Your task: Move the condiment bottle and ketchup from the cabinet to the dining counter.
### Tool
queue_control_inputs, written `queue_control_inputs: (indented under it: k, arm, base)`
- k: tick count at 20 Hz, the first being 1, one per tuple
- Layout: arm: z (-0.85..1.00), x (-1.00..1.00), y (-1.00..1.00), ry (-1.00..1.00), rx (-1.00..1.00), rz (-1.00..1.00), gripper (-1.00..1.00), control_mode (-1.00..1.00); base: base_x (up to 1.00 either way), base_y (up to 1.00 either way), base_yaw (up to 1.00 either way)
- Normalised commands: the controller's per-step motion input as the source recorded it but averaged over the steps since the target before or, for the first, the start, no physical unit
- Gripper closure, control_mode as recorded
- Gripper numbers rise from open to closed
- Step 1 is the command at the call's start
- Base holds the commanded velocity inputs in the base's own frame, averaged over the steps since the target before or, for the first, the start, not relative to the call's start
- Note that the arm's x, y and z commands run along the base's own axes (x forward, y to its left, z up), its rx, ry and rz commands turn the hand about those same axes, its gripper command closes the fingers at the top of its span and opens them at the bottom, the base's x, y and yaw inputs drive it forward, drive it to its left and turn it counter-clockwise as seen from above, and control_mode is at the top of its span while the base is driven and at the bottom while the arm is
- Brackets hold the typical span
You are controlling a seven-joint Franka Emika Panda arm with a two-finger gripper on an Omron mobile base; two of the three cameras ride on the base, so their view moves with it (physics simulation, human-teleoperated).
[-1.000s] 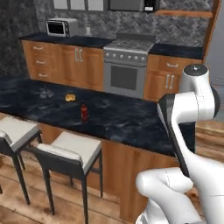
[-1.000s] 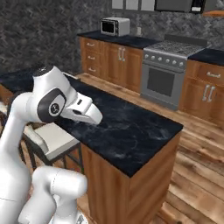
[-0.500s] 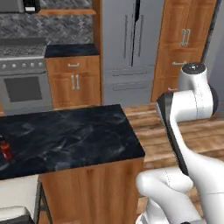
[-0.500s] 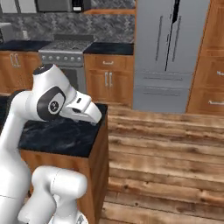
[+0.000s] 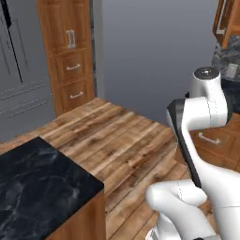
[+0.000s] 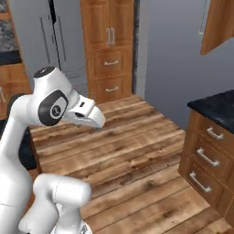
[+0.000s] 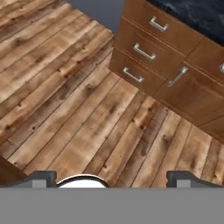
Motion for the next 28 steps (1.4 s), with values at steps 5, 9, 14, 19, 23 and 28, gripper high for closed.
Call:
queue_control_inputs:
  k: [5,9,14,19,23,28]
  arm:
    - [0.00,0.00,0.00,0.00,0.00,0.00,-1.00,1.00]
    - [0.00,0.00,0.00,0.00,0.00,0.00,-1.00,1.00]
    - [0.00,0.00,0.00,0.00,0.00,0.00,-1.00,1.00]
    - [0.00,0.00,0.00,0.00,0.00,0.00,-1.00,1.00]
    - [0.00,0.00,0.00,0.00,0.00,0.00,-1.00,1.00]
    - [0.00,0.00,0.00,0.00,0.00,0.00,-1.00,1.00]
  base:
    - [0.00,0.07,-0.99]
    - [0.06,0.13,-0.92]
    - [0.26,0.16,-0.74]
    - [0.64,0.00,-0.21]
    - [0.79,-0.10,-0.01]
    - [0.83,-0.16,0.00]
